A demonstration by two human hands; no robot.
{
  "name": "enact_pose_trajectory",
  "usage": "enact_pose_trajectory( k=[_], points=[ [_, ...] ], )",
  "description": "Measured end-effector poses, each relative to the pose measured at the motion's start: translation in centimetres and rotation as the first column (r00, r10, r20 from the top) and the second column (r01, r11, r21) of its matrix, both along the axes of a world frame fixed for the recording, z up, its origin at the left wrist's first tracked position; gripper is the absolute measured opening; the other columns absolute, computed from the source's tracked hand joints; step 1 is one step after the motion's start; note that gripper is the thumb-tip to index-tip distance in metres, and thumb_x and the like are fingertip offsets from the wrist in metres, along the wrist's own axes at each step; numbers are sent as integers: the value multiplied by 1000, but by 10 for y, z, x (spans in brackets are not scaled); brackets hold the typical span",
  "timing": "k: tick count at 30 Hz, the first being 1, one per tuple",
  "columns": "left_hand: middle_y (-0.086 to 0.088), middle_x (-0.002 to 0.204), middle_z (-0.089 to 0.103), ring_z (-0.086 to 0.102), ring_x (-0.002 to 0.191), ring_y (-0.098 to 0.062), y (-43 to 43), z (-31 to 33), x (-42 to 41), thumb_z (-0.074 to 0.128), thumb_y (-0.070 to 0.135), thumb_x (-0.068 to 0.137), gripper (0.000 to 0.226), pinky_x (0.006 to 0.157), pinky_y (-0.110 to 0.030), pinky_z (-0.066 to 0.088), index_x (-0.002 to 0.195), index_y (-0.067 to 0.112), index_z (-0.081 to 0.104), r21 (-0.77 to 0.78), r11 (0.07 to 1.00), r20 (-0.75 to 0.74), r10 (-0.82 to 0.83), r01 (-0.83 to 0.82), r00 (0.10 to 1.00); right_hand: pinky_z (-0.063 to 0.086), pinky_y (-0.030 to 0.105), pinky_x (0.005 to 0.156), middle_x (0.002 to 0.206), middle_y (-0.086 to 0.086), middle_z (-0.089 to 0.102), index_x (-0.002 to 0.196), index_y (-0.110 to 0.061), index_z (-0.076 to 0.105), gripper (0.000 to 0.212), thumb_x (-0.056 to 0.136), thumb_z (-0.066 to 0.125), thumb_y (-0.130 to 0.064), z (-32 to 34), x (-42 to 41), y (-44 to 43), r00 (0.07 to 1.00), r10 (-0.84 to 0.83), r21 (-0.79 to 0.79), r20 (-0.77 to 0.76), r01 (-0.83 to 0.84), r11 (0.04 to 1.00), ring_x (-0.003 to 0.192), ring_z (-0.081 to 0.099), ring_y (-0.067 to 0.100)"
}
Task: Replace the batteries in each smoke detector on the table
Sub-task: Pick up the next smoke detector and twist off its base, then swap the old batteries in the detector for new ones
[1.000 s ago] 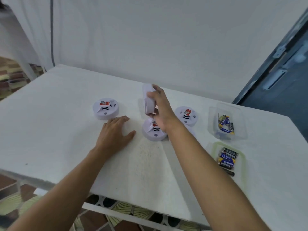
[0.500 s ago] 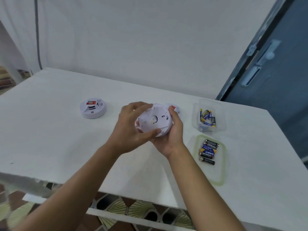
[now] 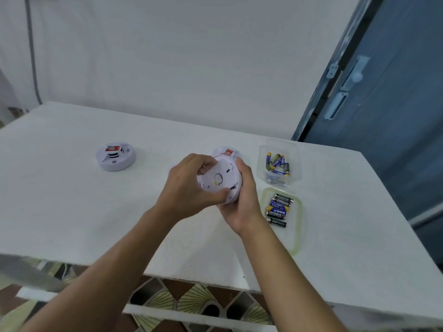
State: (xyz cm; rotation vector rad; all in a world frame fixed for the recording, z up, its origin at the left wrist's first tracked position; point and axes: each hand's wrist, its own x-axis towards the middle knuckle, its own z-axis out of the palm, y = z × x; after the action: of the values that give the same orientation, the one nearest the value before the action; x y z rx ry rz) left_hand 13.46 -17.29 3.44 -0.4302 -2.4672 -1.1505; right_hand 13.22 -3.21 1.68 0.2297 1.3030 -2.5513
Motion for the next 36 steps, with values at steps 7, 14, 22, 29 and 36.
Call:
enact_pose_trajectory(
  k=[7,14,22,29,36],
  points=[
    [16,93,62,57,82,2,12,4,5,79,44,57,53,66,-5,43,102,23,62,161,983,124,72,-92,990,46,48,101,115,11,71,117,-20,70,37,100,46,-43,-6,6,19,994,-89,-39,-61,87,995,108,64,27],
    [9,94,57,52,79,-2,5,-25,10,82,46,63,53,60,-11,36,103,20,59,-261,964,353,48,49,934,53,38,80,103,2,73,116,-23,67,32,96,51,-43,-8,8,64,969,-246,-129,-11,242,962,94,68,21],
    [4,98,49,45,88,-15,17,-53,22,77,54,67,57,68,-25,35,107,19,54,-463,879,435,113,114,893,47,58,101,120,11,70,128,-18,65,50,94,46,-49,-9,13,103,965,-261,-171,6,258,951,110,62,44],
    [6,106,52,48,95,-13,19,-52,21,76,62,67,68,76,-26,41,117,22,55,-472,871,464,115,135,878,42,62,104,124,18,65,124,-15,66,49,94,43,-47,-10,20,116,974,-225,-210,18,223,952,111,60,45],
    [9,101,60,52,91,-4,64,-20,34,71,47,81,33,75,-9,36,106,26,61,-198,973,224,-69,115,972,47,56,96,120,17,64,124,-15,65,51,84,45,-39,-13,24,116,975,-220,-263,39,222,939,109,58,38]
  ],
)
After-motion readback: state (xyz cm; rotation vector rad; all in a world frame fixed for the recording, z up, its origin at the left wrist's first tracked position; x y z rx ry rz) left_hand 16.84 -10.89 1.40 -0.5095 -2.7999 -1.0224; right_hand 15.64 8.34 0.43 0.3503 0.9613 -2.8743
